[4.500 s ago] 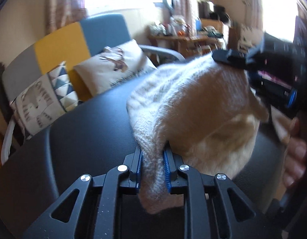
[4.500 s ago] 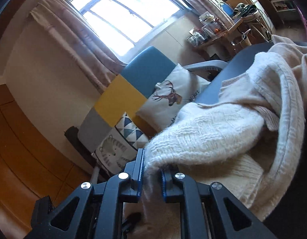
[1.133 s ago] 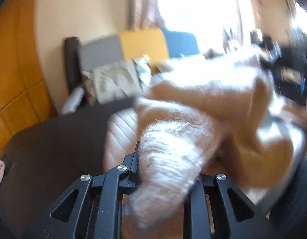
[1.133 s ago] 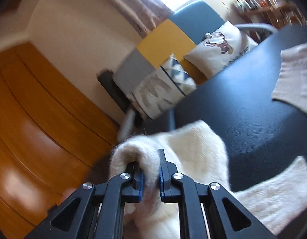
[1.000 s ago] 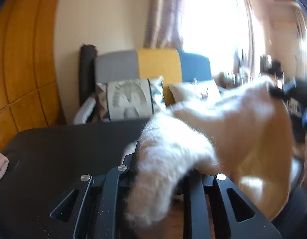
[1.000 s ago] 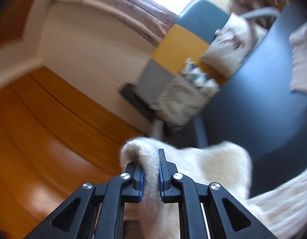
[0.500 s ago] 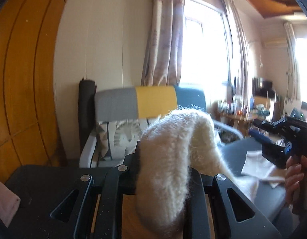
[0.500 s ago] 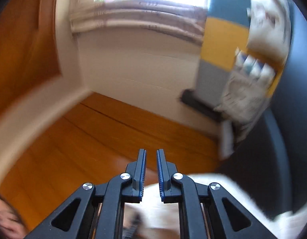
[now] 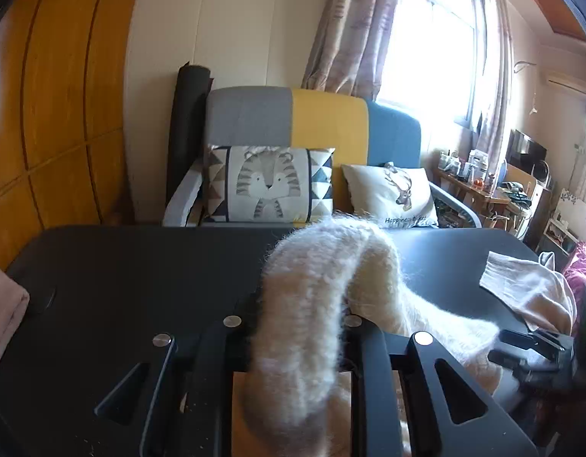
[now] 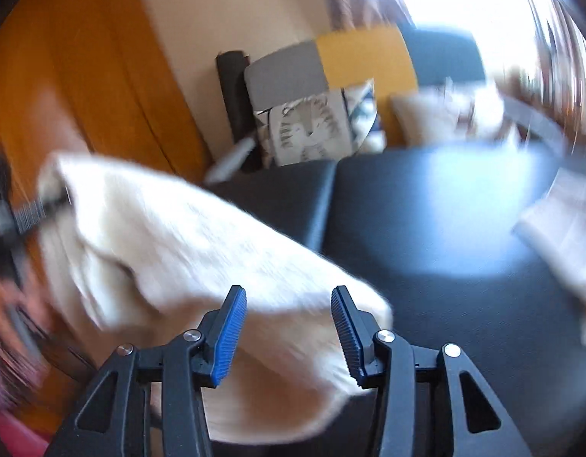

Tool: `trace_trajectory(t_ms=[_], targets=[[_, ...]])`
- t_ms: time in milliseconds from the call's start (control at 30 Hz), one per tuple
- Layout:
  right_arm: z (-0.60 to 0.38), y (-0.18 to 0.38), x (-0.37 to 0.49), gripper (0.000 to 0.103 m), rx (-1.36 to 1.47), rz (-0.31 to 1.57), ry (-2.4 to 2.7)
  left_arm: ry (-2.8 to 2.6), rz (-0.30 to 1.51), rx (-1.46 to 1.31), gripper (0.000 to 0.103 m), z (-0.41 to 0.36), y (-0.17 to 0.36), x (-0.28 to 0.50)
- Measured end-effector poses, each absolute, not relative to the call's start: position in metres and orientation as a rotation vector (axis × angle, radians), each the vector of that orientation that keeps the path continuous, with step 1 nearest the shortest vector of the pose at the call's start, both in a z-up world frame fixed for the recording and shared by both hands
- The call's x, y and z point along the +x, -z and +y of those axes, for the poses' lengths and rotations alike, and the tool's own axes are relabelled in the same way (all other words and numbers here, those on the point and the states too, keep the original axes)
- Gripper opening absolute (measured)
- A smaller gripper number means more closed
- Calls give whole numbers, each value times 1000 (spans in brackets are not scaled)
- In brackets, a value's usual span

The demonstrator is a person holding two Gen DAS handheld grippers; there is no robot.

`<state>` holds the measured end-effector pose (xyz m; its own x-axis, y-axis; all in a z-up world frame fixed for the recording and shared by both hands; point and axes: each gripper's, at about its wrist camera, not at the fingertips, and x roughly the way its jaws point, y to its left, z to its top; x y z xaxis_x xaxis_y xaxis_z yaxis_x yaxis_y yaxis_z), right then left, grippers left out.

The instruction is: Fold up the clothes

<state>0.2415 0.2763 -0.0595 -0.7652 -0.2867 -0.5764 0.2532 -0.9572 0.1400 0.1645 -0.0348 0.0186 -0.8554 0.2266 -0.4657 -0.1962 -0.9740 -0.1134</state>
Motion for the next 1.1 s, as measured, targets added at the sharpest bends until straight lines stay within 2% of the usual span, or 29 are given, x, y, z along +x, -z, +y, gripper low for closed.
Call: trace_trajectory(t_ms=[100, 167, 367, 433, 500, 533, 667, 767, 867, 1100], targets=[[246, 69, 259, 47, 838, 361, 2793, -2814, -130, -738, 22, -41, -14, 165], [235, 75, 264, 47, 751, 547, 2867, -2817, -114, -739, 24, -42, -12, 169], [199, 86, 239, 47, 687, 765, 2842, -2830, 22, -735, 32, -39, -3, 191], [187, 94, 230, 47, 693, 857, 2821, -2842, 71, -743, 45, -40, 2, 198], [179, 98, 216, 43, 703, 856, 2828, -2858, 98, -771, 59, -40, 8, 202], [183, 96, 203, 37, 753, 706, 2820, -2862, 106, -790, 62, -43, 12, 203], [233, 93, 153, 12, 913, -433, 2518, -2861, 103, -866, 62, -58, 26, 204], [265, 115, 140, 12, 882, -1039, 2174, -2842, 59, -872, 62, -68, 26, 206], [273, 121, 140, 9, 793, -1263, 1959, -2833, 33, -832, 63, -71, 21, 210], [269, 114, 122, 9, 712, -1400, 1710, -2849, 212, -683, 63, -47, 3, 215]])
